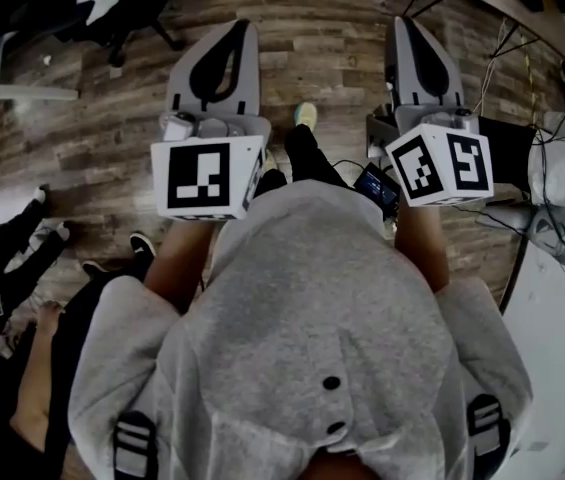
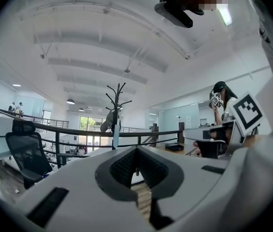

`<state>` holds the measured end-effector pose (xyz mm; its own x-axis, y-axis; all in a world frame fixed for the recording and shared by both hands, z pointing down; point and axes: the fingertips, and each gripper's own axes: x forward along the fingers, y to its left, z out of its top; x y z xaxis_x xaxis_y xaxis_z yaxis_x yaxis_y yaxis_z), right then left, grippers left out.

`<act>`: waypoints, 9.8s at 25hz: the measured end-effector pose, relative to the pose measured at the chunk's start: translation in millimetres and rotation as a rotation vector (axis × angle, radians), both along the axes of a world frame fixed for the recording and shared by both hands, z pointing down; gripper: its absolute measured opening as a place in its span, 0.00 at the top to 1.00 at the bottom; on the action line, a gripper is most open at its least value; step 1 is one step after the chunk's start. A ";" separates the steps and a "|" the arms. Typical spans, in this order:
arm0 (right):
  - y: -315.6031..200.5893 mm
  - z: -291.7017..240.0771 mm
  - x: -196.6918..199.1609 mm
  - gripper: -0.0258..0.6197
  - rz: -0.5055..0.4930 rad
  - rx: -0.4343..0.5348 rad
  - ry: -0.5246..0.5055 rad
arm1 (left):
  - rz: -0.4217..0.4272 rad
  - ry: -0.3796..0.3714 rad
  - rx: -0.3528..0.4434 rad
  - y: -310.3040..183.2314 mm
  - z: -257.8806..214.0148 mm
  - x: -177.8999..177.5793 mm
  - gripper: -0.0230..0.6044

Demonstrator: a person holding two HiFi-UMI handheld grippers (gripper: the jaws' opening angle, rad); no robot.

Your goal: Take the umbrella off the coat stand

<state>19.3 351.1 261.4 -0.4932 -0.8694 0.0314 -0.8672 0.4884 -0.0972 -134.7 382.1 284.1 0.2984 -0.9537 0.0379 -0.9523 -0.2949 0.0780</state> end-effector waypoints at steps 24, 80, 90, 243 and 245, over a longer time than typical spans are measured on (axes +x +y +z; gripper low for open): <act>-176.9 19.0 50.3 0.94 -0.049 -0.015 0.014 | -0.022 -0.082 -0.026 -175.2 6.8 63.1 0.95; -382.9 24.1 9.7 0.94 -0.089 -0.053 0.055 | 0.040 -0.074 -0.038 -384.0 -3.0 43.6 0.95; -429.7 22.7 -21.0 0.94 -0.069 -0.047 0.131 | 0.050 -0.028 -0.028 -429.7 1.8 -0.2 0.95; -864.9 84.4 -126.7 0.53 -0.276 -0.100 0.168 | -0.012 -0.092 0.005 -826.5 -21.7 -56.2 0.95; -862.1 76.0 -126.1 0.53 -0.266 -0.082 0.165 | -0.013 -0.091 0.013 -822.2 -22.5 -56.4 0.95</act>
<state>-106.8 -510.9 337.4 -0.6856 -0.7016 0.1944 -0.7172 0.6967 -0.0147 -191.1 -440.1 261.6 0.2814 -0.9582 0.0521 -0.9592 -0.2824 -0.0128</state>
